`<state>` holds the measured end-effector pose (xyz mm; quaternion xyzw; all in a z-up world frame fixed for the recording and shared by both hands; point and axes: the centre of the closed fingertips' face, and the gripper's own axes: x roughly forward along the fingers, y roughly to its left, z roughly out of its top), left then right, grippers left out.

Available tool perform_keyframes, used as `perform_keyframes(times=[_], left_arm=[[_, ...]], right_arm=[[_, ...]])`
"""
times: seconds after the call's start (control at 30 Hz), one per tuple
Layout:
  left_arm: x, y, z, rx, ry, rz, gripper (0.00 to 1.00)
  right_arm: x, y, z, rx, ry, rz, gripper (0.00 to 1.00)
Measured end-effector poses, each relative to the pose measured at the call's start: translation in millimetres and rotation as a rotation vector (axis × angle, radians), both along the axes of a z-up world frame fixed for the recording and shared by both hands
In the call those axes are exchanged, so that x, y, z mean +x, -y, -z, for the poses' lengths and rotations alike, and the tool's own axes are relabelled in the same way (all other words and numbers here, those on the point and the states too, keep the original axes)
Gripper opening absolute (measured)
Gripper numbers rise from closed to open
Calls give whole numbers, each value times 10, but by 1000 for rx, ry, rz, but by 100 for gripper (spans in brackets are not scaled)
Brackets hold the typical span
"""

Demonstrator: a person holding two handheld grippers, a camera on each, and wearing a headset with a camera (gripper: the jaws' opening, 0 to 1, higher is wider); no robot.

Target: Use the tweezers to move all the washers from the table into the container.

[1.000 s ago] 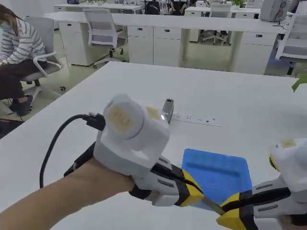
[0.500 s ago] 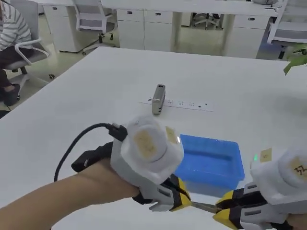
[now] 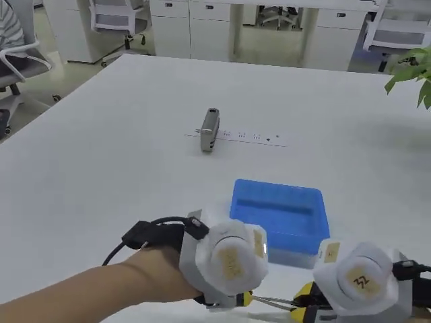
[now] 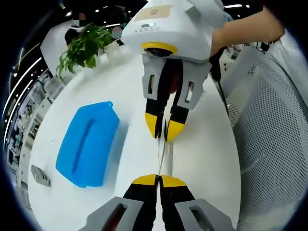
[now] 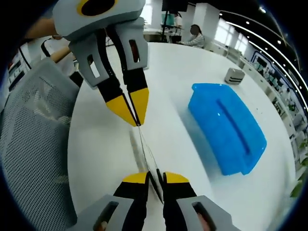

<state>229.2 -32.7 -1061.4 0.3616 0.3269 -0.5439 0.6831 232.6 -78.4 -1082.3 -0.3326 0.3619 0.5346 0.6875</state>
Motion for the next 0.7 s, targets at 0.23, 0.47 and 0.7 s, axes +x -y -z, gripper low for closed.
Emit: perform_keyframes(times=[0.23,0.47,0.7], left_arm=[[77,-29,87,16,-9,-6,0],[68,-42,195,72,-3,35,0],[58,-40,201,81,2,1,0]], right_arm=[[26,12,-16,19,12,57,9],[29,-2,-453,218,-4,247,11],[-33,197,-1144,501,-23,540,22]])
